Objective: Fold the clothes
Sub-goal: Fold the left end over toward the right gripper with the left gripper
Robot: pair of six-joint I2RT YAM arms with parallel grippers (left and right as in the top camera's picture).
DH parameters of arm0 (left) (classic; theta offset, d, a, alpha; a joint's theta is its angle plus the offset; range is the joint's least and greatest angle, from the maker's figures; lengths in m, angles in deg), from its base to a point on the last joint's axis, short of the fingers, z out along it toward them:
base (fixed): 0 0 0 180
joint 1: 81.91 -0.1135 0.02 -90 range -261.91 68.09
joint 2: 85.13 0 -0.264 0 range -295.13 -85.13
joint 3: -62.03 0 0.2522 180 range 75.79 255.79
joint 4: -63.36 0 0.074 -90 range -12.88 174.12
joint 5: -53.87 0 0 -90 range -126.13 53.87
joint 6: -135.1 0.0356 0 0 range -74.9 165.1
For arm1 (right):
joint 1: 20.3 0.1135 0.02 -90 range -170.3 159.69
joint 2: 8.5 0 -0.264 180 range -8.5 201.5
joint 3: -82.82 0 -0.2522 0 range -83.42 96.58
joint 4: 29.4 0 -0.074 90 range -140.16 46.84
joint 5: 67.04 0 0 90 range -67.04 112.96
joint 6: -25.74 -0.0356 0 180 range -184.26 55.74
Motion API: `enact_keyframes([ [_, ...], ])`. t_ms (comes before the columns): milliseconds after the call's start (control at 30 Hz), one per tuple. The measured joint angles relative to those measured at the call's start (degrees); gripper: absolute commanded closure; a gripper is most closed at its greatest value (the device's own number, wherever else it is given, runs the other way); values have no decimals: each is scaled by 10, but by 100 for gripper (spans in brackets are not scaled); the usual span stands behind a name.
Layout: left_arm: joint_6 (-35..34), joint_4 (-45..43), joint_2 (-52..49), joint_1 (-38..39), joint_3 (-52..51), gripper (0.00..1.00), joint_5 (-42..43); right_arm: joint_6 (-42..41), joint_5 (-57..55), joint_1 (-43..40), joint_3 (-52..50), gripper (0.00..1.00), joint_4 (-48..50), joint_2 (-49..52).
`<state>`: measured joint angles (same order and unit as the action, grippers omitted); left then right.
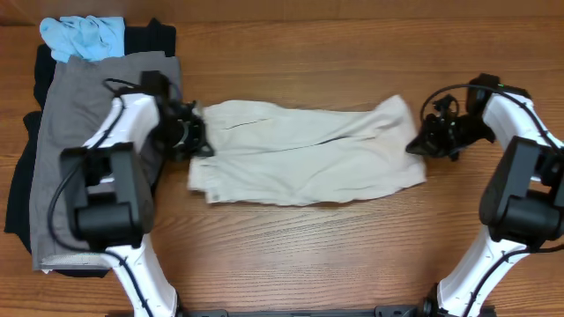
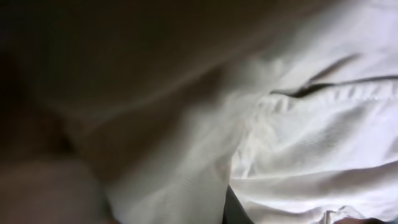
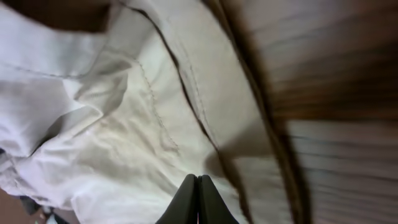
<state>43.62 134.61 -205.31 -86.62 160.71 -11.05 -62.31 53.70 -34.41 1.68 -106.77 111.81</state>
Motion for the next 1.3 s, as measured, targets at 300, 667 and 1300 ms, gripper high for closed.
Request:
enact_keyframes([
  [300, 50, 93, 43, -5, 123, 96, -91, 4, 25, 96, 0, 96, 37, -53],
  [667, 58, 159, 44, -2, 230, 96, -106, -26, -1, 140, 0, 96, 77, -7],
  [1300, 45, 180, 44, 125, 292, 96, -111, -73, -11, 143, -57, 96, 151, 9],
])
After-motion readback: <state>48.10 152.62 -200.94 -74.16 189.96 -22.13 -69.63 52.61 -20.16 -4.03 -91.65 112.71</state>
